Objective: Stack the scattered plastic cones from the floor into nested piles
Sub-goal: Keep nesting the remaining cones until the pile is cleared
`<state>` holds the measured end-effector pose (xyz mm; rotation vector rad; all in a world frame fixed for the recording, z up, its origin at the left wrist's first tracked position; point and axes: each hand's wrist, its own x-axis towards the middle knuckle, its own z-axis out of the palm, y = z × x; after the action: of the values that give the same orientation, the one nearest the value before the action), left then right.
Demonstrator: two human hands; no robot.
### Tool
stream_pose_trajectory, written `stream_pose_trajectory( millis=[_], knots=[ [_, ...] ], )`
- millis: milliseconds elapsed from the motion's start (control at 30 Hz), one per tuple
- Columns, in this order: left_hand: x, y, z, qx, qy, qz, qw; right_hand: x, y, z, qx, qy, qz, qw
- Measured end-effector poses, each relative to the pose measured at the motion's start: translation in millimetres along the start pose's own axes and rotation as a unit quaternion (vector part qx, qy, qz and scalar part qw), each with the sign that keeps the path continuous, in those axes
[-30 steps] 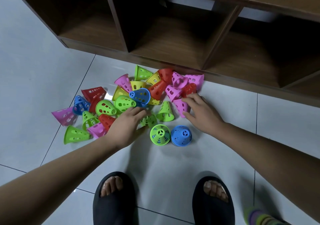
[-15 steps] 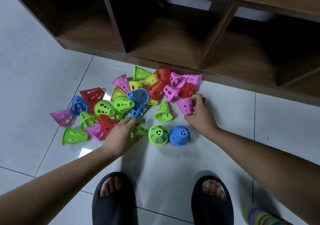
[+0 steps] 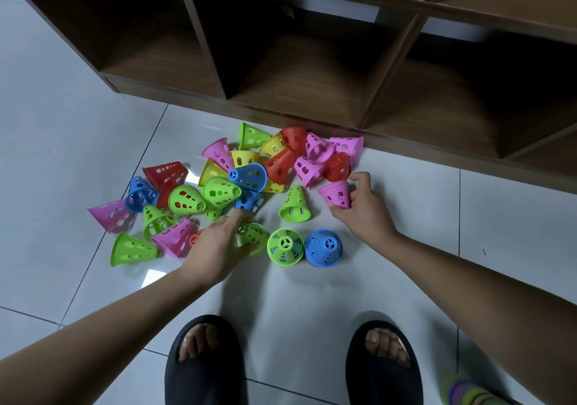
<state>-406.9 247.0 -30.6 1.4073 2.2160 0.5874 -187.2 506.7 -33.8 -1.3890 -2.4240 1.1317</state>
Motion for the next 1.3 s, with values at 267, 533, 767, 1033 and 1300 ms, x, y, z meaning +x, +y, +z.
stream_pose_trajectory(
  millis=[267, 533, 767, 1033, 1300],
  knots=[
    [3.7, 33.2, -39.6, -0.020, 0.058, 0.035, 0.997, -35.5, -7.1, -33.1, -0.048, -0.034, 0.044, 0.997],
    [-5.0, 70.2, -76.0, -0.061, 0.087, 0.064, 0.992, -71.4, -32.2, -62.3, -0.032, 0.020, -0.019, 0.999],
    [-11.3, 87.9, -67.2, -0.058, 0.039, 0.166, 0.984, -105.6, -58.7, -78.2, 0.009, 0.069, -0.158, 0.985],
    [-4.5, 64.4, -17.6, 0.005, -0.027, 0.192, 0.981, -107.0, -39.5, -33.7, -0.104, -0.039, -0.181, 0.977],
    [-0.5, 58.4, -19.9, -0.026, -0.048, 0.147, 0.988, -94.4, -30.4, -29.8, -0.126, -0.072, -0.194, 0.970]
  ],
)
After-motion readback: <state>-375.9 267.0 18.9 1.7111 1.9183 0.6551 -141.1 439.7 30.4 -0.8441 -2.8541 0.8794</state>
